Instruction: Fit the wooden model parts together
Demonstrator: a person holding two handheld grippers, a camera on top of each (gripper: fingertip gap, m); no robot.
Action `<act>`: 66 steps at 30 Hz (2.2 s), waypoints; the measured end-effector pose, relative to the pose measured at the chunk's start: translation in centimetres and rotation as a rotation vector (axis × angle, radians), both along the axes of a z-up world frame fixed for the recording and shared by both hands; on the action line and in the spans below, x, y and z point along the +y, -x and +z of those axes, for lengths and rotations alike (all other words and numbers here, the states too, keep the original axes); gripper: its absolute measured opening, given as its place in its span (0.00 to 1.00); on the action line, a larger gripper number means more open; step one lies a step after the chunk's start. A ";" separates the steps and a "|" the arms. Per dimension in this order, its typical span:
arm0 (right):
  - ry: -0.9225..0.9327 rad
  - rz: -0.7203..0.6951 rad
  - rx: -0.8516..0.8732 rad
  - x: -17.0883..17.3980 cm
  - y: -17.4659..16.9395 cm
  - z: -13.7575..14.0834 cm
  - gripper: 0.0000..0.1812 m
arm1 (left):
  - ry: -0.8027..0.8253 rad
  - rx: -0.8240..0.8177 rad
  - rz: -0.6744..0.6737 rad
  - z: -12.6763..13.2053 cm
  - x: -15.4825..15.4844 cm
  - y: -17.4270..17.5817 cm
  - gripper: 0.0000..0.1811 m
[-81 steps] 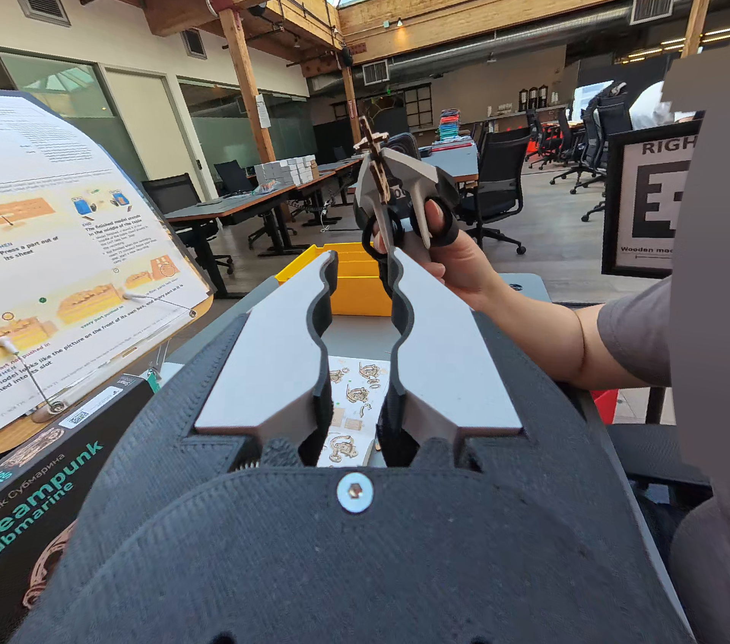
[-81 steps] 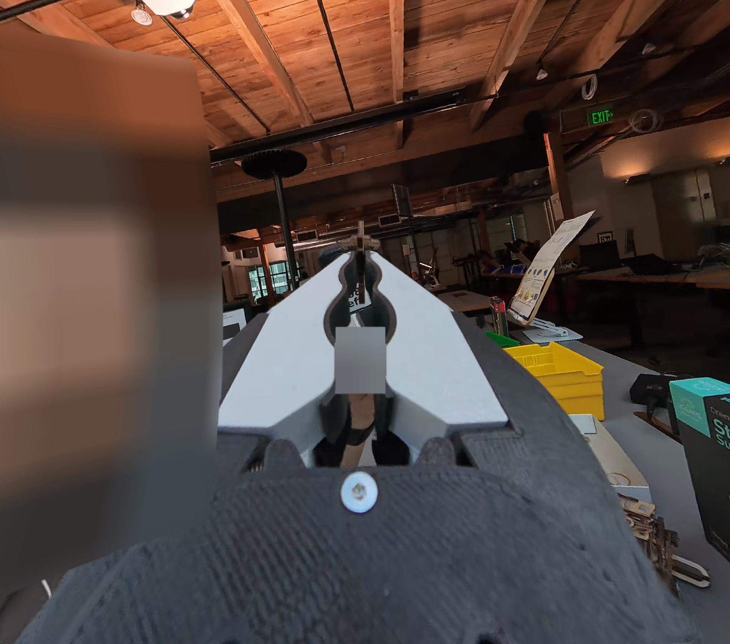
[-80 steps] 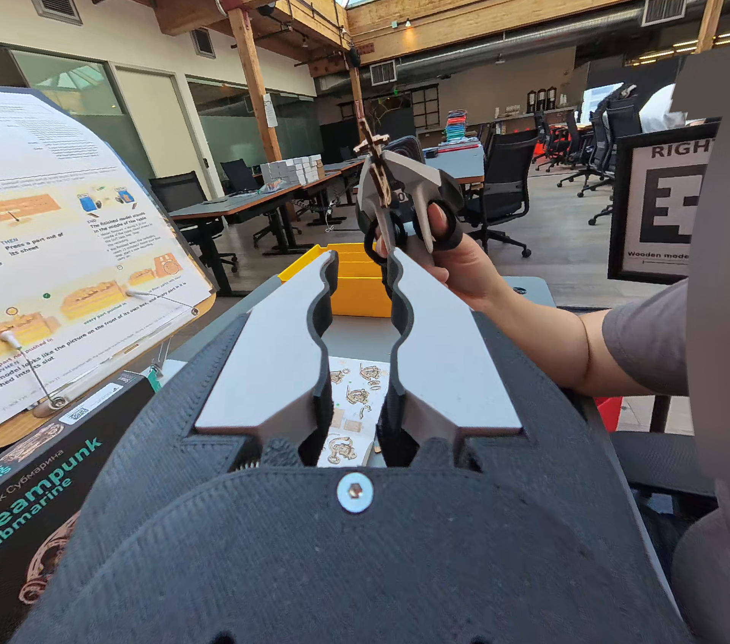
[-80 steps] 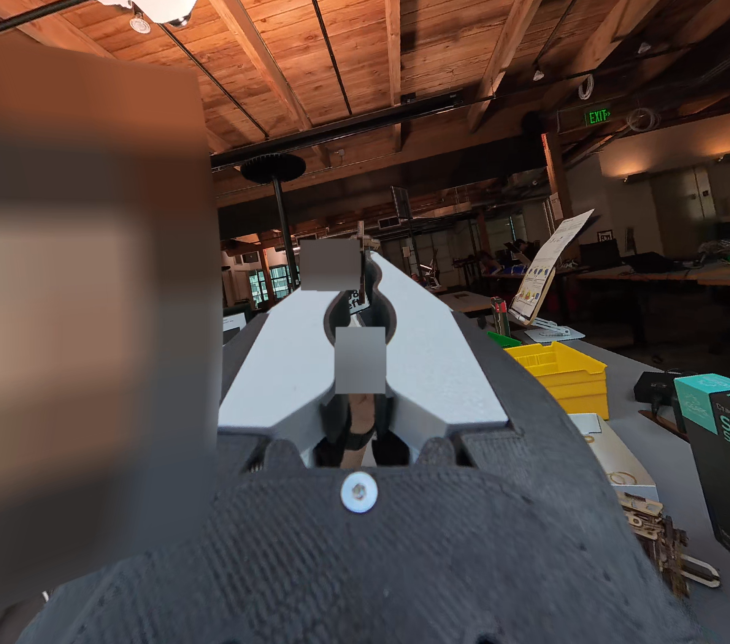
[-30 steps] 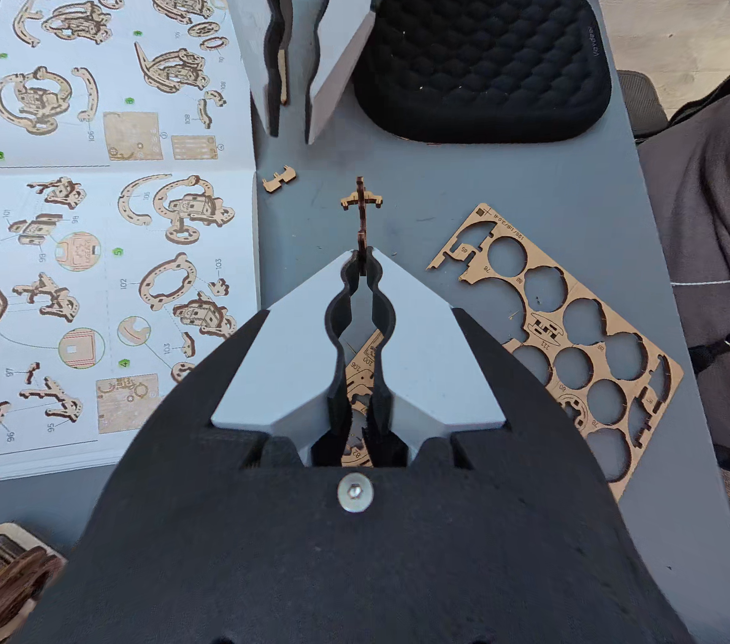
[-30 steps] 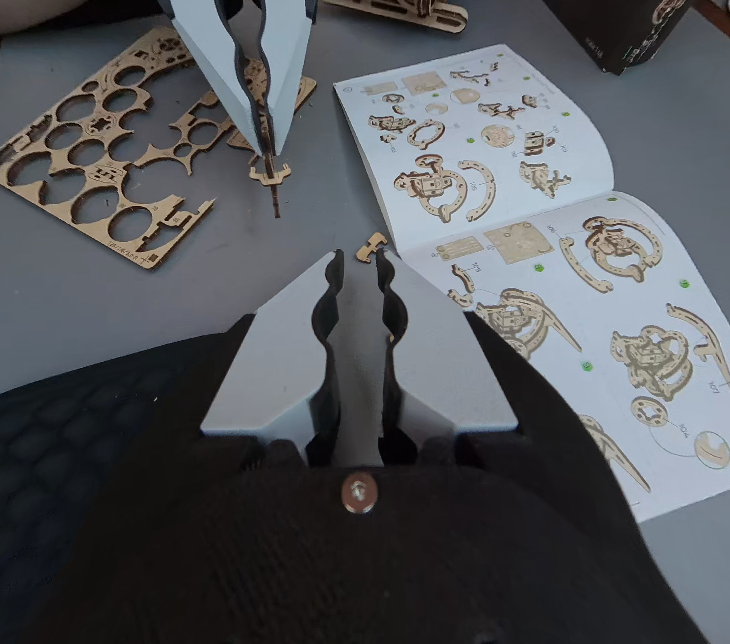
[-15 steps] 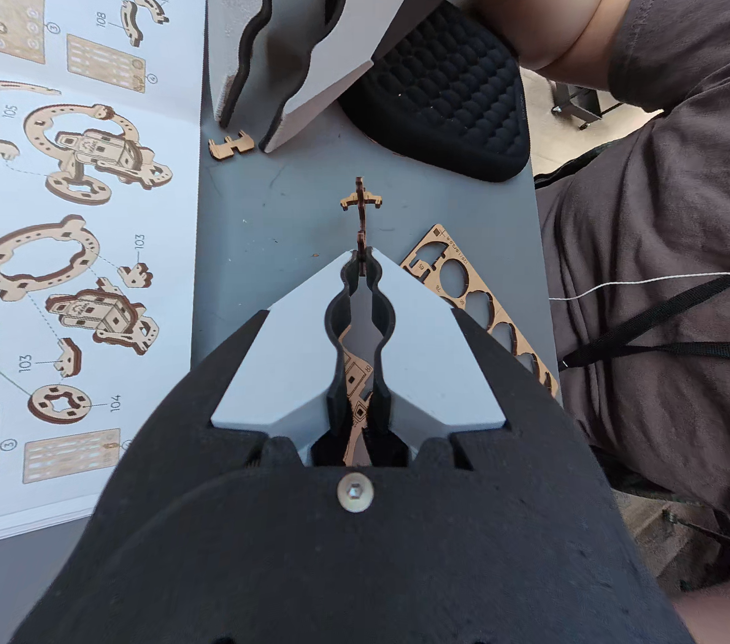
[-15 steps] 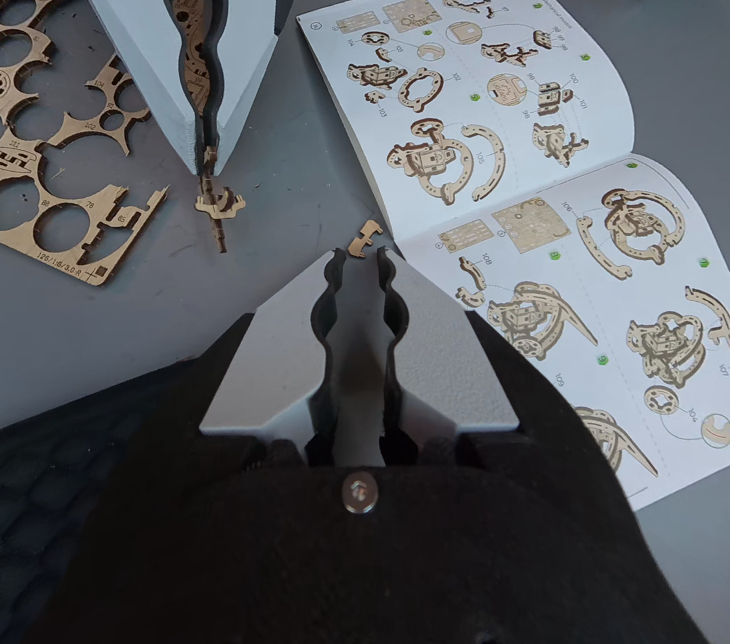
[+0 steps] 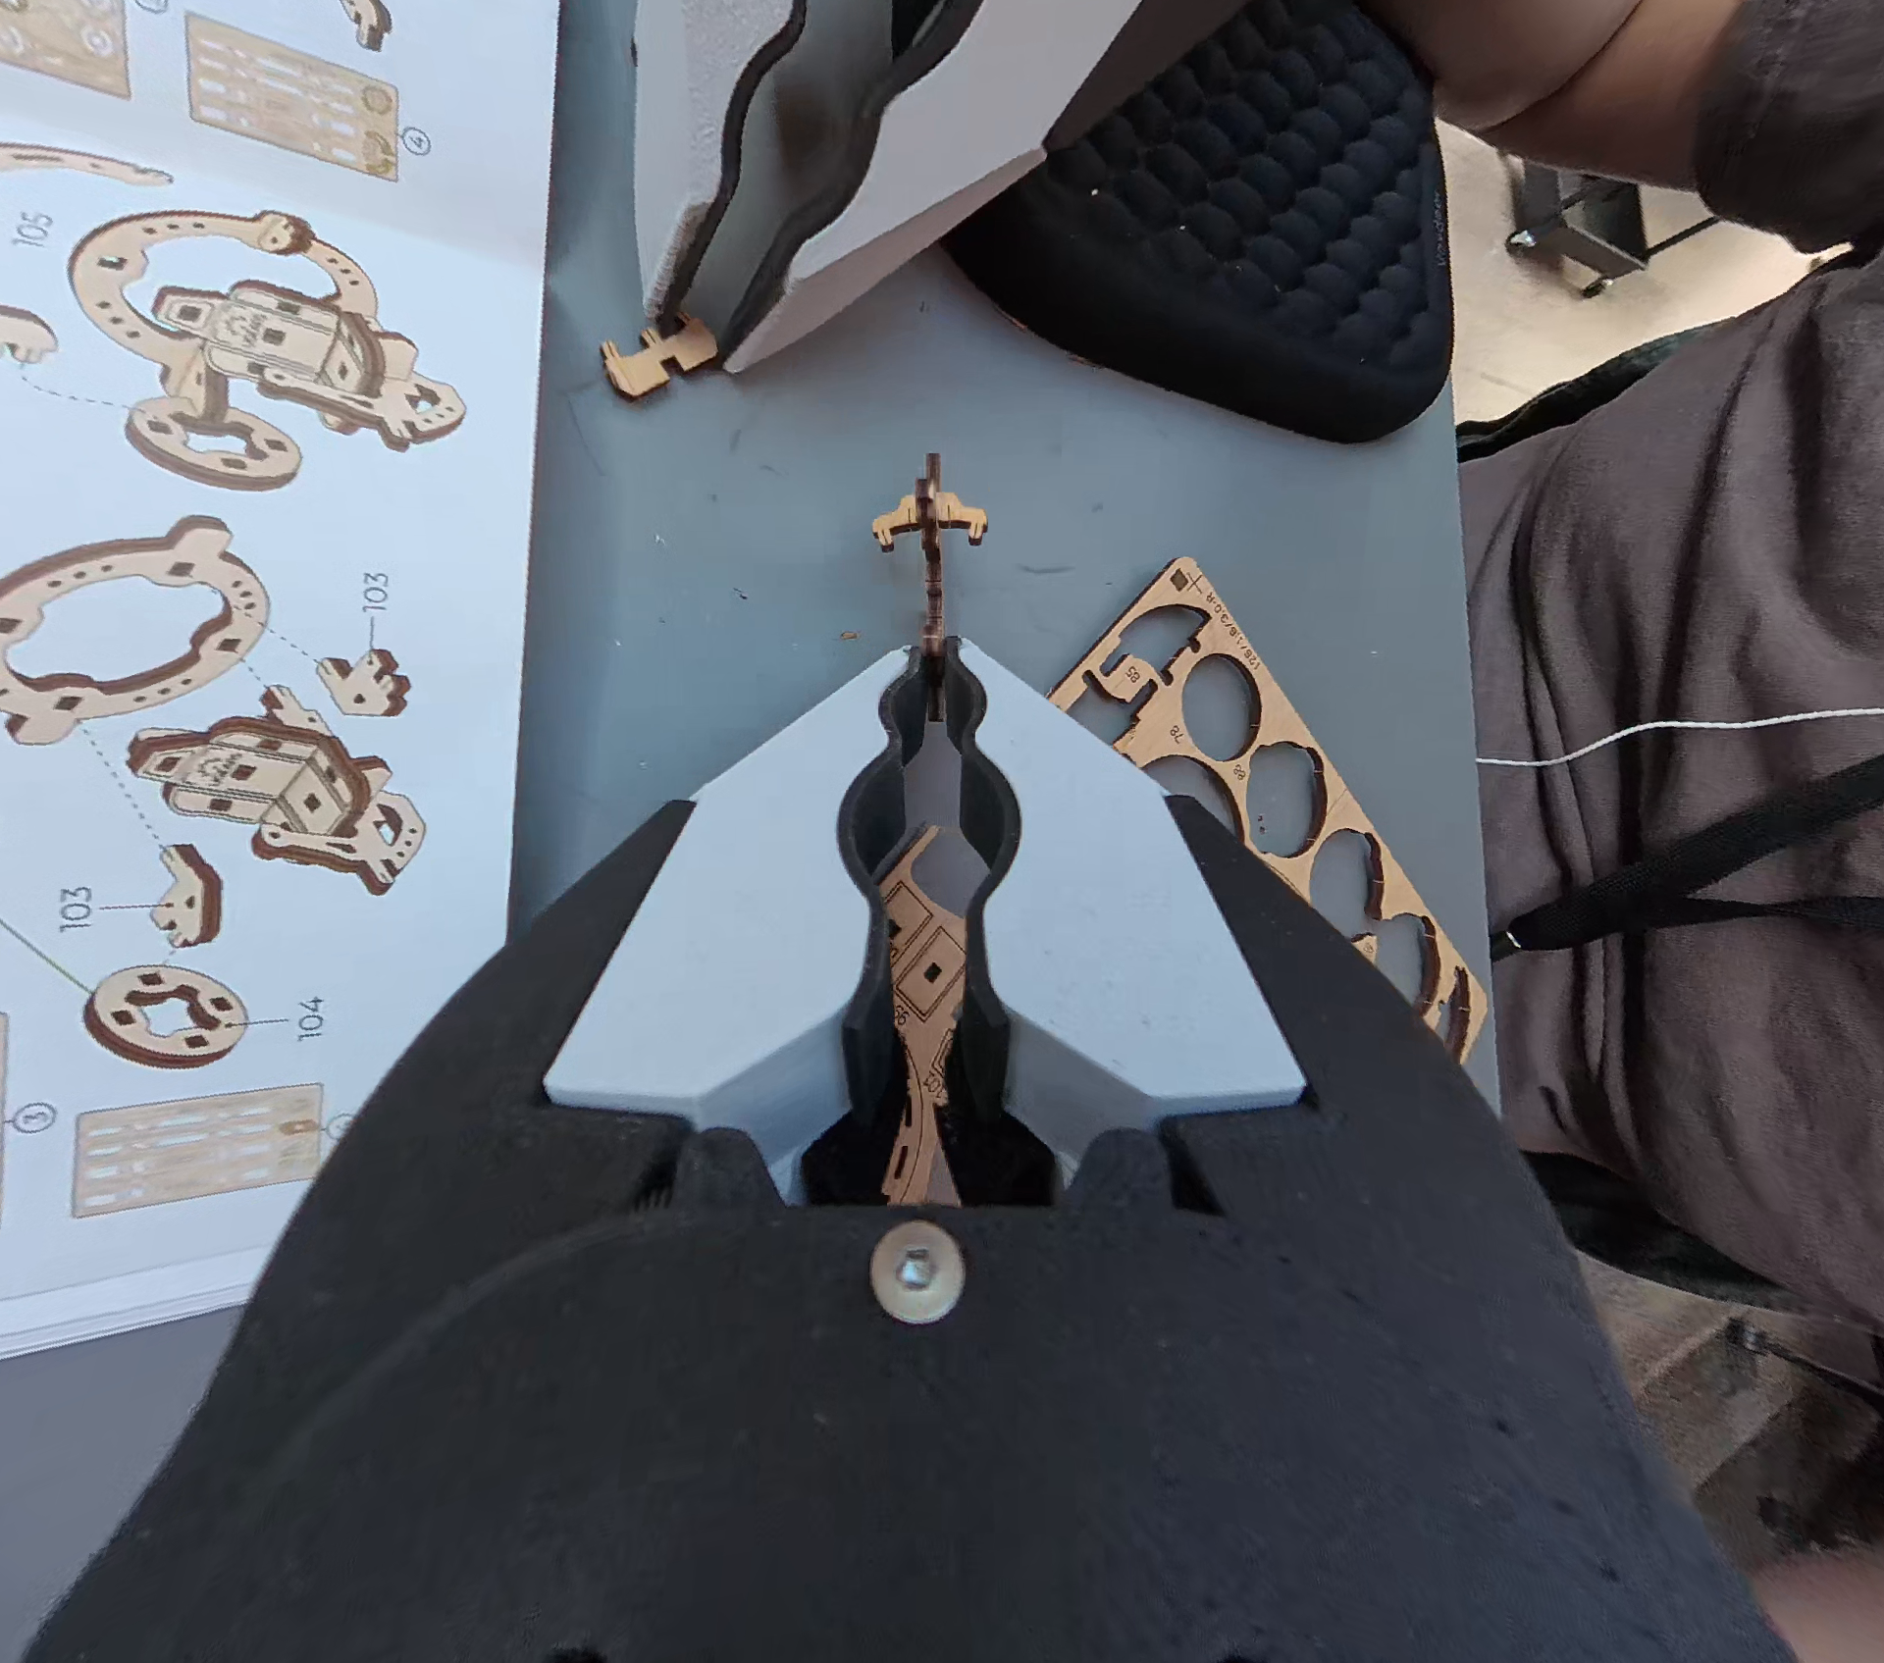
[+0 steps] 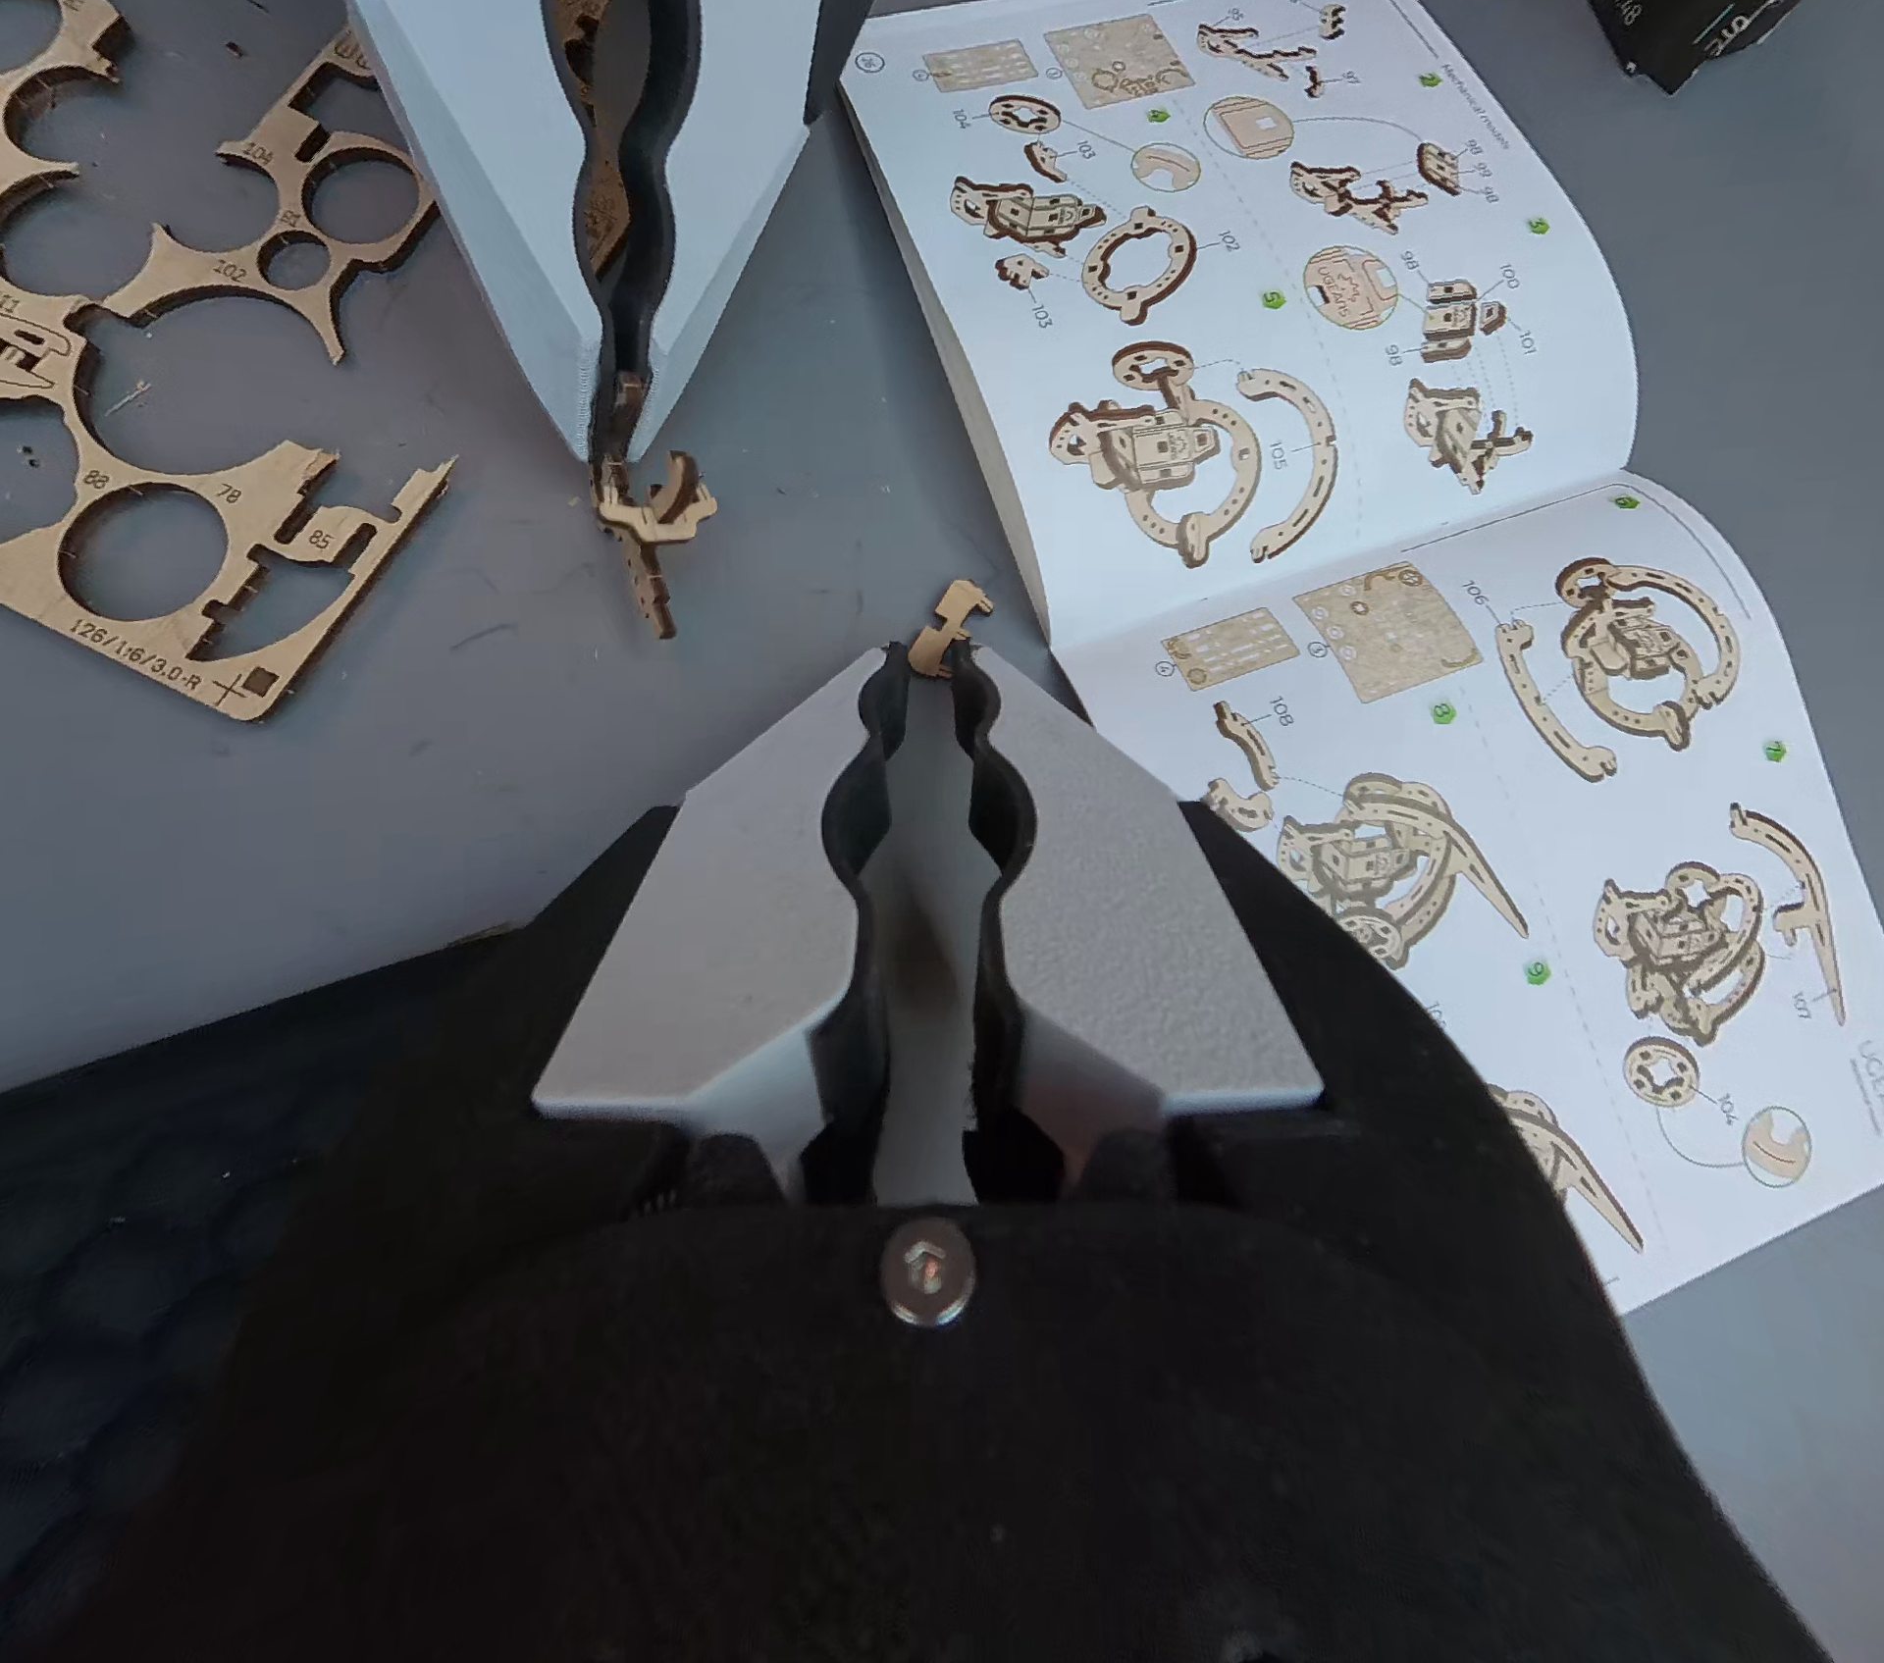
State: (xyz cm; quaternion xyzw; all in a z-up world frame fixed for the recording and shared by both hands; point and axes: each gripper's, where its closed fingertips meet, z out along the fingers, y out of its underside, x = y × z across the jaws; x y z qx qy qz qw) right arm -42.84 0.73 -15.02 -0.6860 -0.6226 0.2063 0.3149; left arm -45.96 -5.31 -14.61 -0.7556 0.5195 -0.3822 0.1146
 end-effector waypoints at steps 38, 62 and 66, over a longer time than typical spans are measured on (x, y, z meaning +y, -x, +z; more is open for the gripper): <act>-0.480 0.378 0.204 -4.9 1.4 6.1 0.04 | 0.087 -0.258 0.150 5.9 1.2 -2.2 0.00; 0.069 0.062 0.014 1.8 -9.4 0.0 0.07 | 0.084 -0.449 0.271 9.1 4.1 -0.3 0.00; 0.118 0.058 0.024 1.5 -8.5 -0.1 0.02 | 0.025 -0.538 0.259 11.0 4.2 -0.3 0.00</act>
